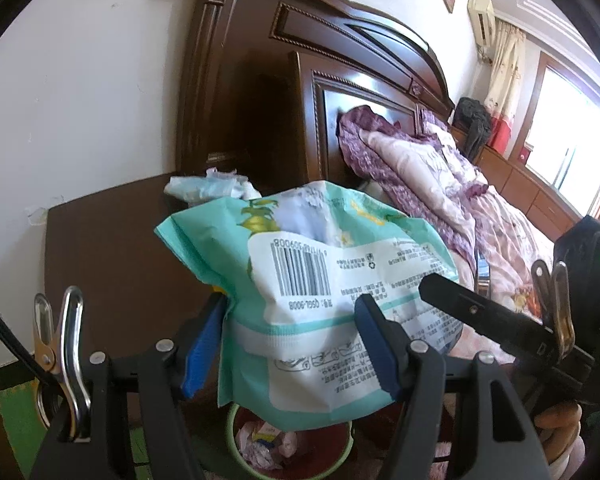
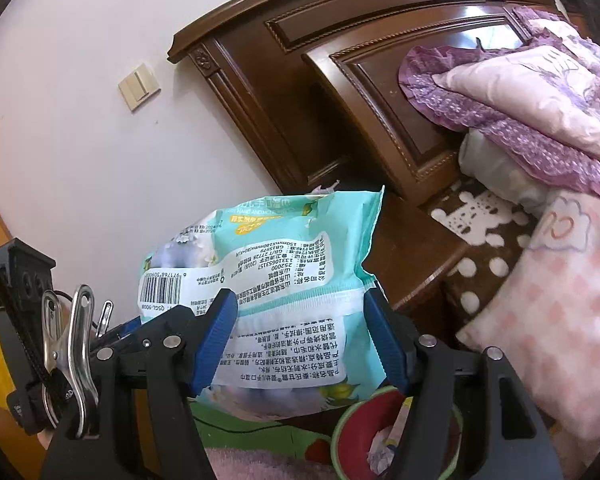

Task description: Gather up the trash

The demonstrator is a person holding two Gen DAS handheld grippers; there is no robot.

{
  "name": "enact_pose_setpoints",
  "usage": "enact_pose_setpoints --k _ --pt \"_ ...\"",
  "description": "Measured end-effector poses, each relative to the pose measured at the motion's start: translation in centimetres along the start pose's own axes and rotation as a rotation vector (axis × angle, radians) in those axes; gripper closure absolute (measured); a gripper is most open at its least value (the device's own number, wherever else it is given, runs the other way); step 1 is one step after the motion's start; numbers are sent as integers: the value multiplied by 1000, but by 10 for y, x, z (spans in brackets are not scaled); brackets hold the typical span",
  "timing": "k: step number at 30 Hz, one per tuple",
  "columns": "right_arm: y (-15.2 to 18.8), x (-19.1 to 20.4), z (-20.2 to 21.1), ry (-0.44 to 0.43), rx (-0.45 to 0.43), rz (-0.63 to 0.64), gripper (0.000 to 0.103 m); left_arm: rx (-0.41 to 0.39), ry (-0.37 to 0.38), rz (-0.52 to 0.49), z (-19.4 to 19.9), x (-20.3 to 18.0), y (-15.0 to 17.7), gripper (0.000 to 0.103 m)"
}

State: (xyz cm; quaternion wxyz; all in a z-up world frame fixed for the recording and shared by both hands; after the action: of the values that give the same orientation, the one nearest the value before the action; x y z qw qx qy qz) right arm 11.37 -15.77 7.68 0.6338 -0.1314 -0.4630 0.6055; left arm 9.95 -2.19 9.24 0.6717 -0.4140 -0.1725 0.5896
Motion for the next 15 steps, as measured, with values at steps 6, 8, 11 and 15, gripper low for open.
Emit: enact_pose_setpoints --k 6,8,11,15 --pt "32 -14 10 21 6 -12 35 27 4 -10 0 -8 33 34" --pt "44 -21 11 25 14 -24 35 45 2 -15 -2 -11 47 34" --pt "65 -32 13 35 31 -49 35 71 2 -21 -6 -14 67 34" --pt "89 -46 14 54 50 -66 35 112 11 -23 -15 -17 91 34"
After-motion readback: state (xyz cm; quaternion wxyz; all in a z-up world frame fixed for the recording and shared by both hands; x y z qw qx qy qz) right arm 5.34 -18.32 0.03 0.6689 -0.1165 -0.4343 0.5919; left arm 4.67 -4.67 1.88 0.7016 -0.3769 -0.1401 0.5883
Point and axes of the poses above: each gripper's, at about its wrist camera, not at the fingertips, and z roughly against the way its jaws point, x to its left, y to its underside, the point moved 7 cm from there along -z, roughly the way its jaws point, and after that the axes turned 3 degrees about y, right-handed, at the moved point
